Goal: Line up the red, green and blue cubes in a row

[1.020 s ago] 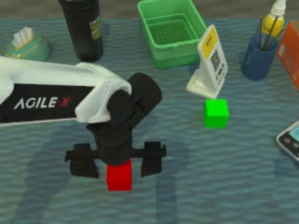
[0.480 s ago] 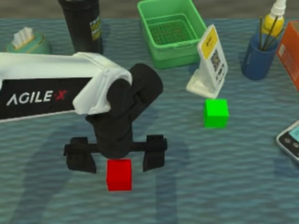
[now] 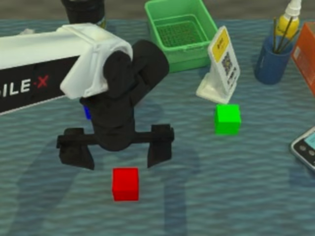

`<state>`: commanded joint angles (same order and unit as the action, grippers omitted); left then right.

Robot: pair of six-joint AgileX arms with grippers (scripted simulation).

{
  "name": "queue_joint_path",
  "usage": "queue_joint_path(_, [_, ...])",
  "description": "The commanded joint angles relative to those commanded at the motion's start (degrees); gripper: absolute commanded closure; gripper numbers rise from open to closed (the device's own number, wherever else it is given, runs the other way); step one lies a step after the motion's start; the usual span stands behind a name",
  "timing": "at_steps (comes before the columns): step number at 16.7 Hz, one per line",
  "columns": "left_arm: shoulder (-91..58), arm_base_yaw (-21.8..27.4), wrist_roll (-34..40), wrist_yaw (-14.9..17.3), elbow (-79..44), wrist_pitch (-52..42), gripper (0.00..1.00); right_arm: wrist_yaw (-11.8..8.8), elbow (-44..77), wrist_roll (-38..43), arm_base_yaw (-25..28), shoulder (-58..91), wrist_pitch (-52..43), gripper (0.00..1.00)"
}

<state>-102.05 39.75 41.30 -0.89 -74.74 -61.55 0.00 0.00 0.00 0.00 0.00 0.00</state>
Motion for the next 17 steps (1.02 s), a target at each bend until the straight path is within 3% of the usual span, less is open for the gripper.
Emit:
queue_joint_path(4, [1.07, -0.39, -0.14, -0.10, 1.37, 0.99, 0.00, -0.07, 1.72, 0.46, 0.49, 1.73, -1.21, 0.00])
queue_joint_path(8, [9.50, -4.81, -1.00, -0.55, 8.65, 6.12, 0.00, -0.12, 12.27, 3.10, 2.90, 12.43, -8.08, 0.00])
queue_joint_path(17, [50.85, -22.65, -10.85, -0.96, 40.03, 28.04, 0.00, 0.20, 56.51, 13.04, 12.09, 65.15, -36.33, 0.00])
